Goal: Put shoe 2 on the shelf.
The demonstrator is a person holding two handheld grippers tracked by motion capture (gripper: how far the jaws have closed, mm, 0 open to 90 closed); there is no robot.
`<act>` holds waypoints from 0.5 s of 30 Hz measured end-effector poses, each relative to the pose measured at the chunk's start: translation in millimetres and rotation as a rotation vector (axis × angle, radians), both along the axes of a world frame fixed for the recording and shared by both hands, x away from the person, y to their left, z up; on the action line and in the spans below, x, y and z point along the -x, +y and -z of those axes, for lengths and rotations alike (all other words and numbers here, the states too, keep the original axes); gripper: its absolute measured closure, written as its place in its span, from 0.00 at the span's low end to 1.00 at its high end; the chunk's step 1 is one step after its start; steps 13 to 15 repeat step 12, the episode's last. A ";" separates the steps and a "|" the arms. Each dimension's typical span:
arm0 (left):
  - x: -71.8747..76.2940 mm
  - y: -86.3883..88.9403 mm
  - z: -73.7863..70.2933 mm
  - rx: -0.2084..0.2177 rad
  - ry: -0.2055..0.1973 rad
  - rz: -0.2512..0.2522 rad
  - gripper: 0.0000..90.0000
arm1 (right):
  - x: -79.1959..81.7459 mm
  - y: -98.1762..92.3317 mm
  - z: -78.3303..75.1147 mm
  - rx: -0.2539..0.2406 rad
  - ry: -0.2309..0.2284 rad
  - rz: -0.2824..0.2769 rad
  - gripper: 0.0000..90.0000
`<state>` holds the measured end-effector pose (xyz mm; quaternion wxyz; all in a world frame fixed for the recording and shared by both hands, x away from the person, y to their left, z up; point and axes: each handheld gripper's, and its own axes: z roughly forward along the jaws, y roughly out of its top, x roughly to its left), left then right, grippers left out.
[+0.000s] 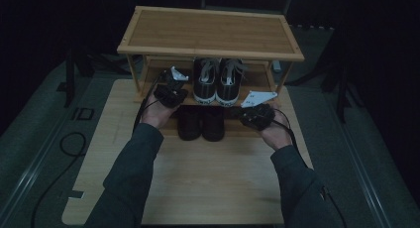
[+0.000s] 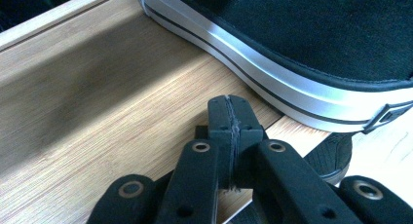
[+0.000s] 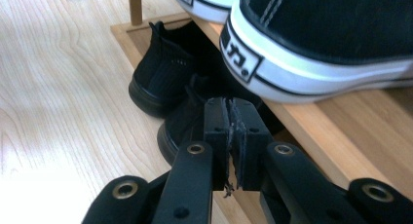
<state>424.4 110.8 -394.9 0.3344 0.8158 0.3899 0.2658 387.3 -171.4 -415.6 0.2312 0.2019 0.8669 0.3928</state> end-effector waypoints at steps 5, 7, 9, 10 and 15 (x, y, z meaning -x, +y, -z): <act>-0.5 1.0 -0.2 0.003 0.002 -0.001 0.97 | -1.5 -5.7 7.3 0.012 0.023 0.012 0.95; -0.4 1.4 -0.2 0.006 0.002 -0.002 0.97 | -1.7 -7.6 9.1 0.015 0.025 0.012 0.95; -0.4 2.3 -0.5 0.005 0.003 -0.004 0.96 | -1.7 -9.2 10.1 0.016 0.029 0.016 0.95; -0.5 2.7 -0.5 0.005 0.003 -0.004 0.96 | -1.9 -10.0 10.5 0.017 0.030 0.017 0.95; -0.4 4.3 -0.8 0.003 0.003 -0.006 0.95 | -2.2 -11.3 11.2 0.019 0.032 0.021 0.94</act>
